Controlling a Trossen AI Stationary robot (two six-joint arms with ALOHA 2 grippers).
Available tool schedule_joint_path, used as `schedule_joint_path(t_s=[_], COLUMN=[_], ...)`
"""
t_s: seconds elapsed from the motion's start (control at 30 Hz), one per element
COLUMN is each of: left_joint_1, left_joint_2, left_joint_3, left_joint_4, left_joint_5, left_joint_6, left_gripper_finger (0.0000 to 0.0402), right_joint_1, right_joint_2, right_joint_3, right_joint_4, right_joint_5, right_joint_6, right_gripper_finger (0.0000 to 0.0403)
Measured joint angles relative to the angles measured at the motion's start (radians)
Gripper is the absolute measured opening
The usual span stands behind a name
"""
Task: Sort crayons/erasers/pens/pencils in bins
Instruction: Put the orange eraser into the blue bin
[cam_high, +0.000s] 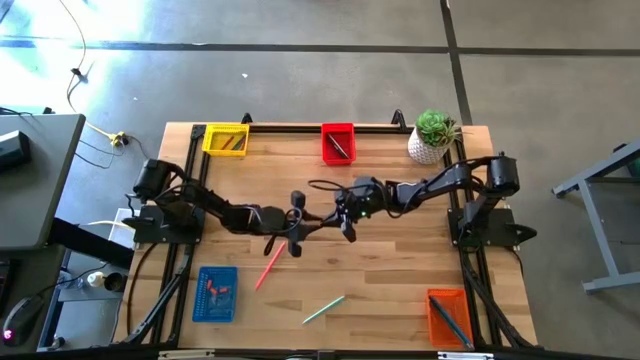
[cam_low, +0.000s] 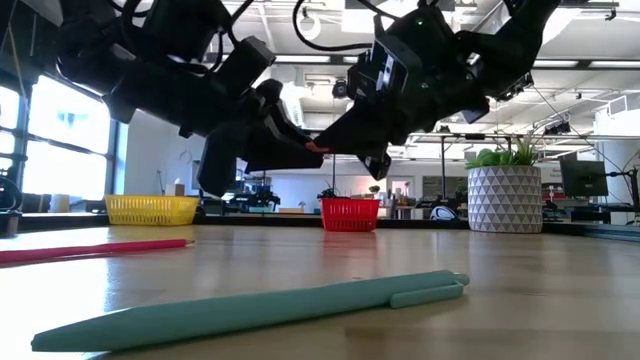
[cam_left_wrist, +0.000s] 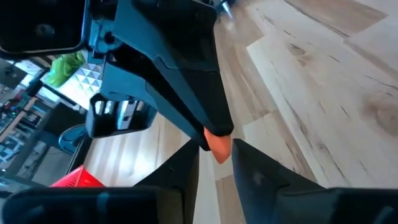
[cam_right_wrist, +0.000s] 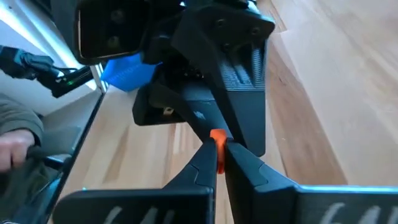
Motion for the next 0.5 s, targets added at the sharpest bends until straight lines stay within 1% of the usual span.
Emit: schedule_joint_path(t_s=[0.2,0.37,0.5], left_joint_1=[-0.018,-0.02,-0.02], left_joint_2=[0.0,0.0,0.0], left_joint_3=[-0.011,-0.024,-0.024], left_joint_4=[0.019,0.055,0.058], left_joint_5=[-0.034,-0.007,0.016], left_joint_6=[0.002,0.001,0.001], left_gripper_finger=[0.0053,0.0033,0.0029], right_joint_1=[0.006,0.022,0.025], right_joint_2=[-0.002,-0.003,-0.003], right_joint_3=[-0.036,-0.044,-0.045], right_joint_4=[0.027,0.06,0.065], right_joint_5=[0.042,0.045,0.042], right_joint_6=[0.056,0.066,0.066], right_gripper_finger=[0.0003,0.0003,0.0003])
